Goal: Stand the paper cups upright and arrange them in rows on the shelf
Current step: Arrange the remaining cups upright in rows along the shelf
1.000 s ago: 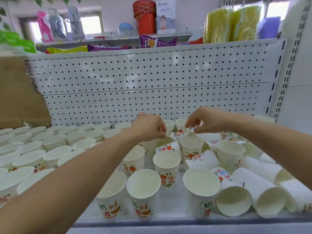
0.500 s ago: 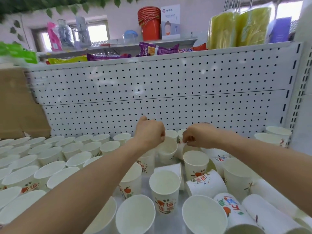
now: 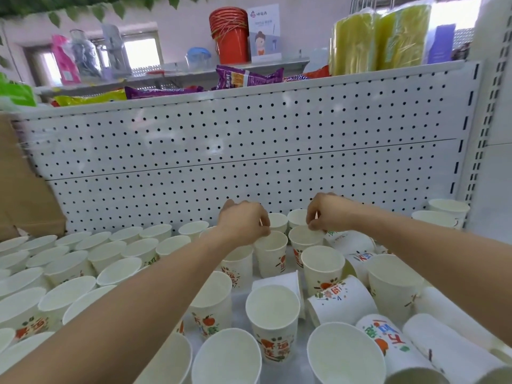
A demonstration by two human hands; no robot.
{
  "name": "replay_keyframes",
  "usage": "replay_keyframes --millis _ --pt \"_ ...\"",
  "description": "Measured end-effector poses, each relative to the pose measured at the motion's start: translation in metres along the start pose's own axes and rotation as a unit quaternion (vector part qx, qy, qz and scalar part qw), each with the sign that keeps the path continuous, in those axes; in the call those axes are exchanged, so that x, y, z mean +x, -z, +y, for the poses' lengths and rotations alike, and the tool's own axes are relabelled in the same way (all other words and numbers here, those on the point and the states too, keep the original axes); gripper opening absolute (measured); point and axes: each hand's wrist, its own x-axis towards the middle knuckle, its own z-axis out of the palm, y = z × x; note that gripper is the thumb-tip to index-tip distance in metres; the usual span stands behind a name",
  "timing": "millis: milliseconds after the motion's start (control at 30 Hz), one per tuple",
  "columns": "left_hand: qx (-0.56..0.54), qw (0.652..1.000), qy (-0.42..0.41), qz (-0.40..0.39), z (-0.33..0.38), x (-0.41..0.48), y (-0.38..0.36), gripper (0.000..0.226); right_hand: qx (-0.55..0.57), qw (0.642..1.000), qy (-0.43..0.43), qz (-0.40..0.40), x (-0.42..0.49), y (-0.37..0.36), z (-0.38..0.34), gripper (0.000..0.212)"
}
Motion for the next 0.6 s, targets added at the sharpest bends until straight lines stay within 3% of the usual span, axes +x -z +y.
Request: replay_keyframes --millis 133,267,367,533,600 --pt "-0.052 0.998 -0.028 0.028 0.001 -0.01 0.009 0.03 -0.038 0.998 0.029 0.043 -0.011 0.008 -0.004 0.02" --pt "-0.015 0.996 -0.078 -0.03 0.01 -0.026 0.01 0.029 0.048 0.995 0.079 -0.028 -0.027 0.011 -0.014 0.04" --pt "-0.003 0.994 -0.096 -0.046 0.013 -0.029 0.012 0.012 -0.011 0.994 0.096 -0.052 -0.033 0.004 -0.024 0.027" --pt "0.012 0.992 -0.112 -0.05 0.008 -0.04 0.024 0.02 -0.006 0.995 0.094 -0.04 -0.039 0.002 -0.024 0.014" --pt "-0.048 0.988 -0.138 -0.047 0.009 -0.049 0.031 0.017 0.015 0.995 0.099 -0.008 -0.048 0.011 -0.02 0.014"
